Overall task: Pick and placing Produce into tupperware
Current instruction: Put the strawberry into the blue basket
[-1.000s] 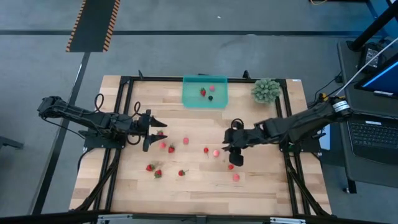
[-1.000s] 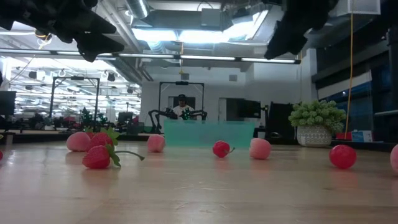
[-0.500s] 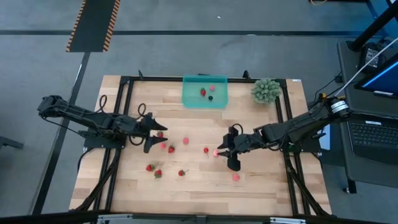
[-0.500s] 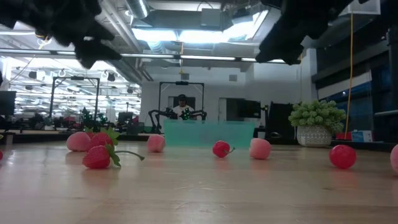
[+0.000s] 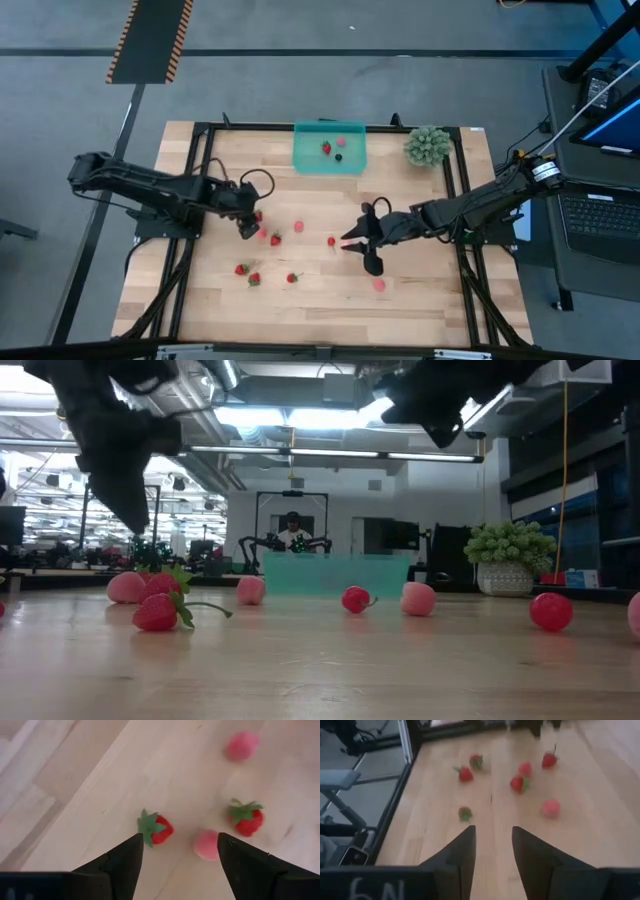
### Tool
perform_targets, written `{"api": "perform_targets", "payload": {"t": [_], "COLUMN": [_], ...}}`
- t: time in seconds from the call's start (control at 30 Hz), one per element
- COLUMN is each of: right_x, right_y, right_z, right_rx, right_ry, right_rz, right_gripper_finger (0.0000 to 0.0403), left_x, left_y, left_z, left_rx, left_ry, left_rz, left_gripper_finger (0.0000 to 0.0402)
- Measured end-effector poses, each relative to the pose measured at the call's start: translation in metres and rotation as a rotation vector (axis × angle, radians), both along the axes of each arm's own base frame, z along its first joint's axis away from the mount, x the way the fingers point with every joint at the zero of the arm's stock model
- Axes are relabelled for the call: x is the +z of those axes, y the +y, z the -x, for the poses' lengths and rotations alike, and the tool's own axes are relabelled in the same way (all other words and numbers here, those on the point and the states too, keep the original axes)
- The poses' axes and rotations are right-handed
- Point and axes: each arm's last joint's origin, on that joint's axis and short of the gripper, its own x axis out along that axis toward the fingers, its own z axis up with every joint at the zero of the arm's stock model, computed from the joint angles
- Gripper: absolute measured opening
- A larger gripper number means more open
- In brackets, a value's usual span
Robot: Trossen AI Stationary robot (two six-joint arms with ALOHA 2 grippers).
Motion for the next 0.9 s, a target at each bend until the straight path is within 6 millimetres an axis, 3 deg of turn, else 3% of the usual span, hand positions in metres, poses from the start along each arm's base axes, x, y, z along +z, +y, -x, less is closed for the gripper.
{"api": "perform_targets", "payload": {"t": [0.3, 0.9], "right_x": [0.004, 0.004], "right_y": [0.0, 0.0], "right_z": [-0.002, -0.002], "right_rx": [-0.008, 0.008], "right_ry": [-0.052, -0.059], "right_rz": [0.023, 0.058], "right_gripper_finger": [0.0129, 0.0129], "left_x": [-0.02, -0.048], "left_y": [0.009, 0.022], "left_z": [-0.011, -0.03], "left_rx": [0.164, 0.274], "left_ry": [0.104, 0.161], "left_rz": [0.117, 0.103], "left_gripper_finger": [0.0246, 0.0246]}}
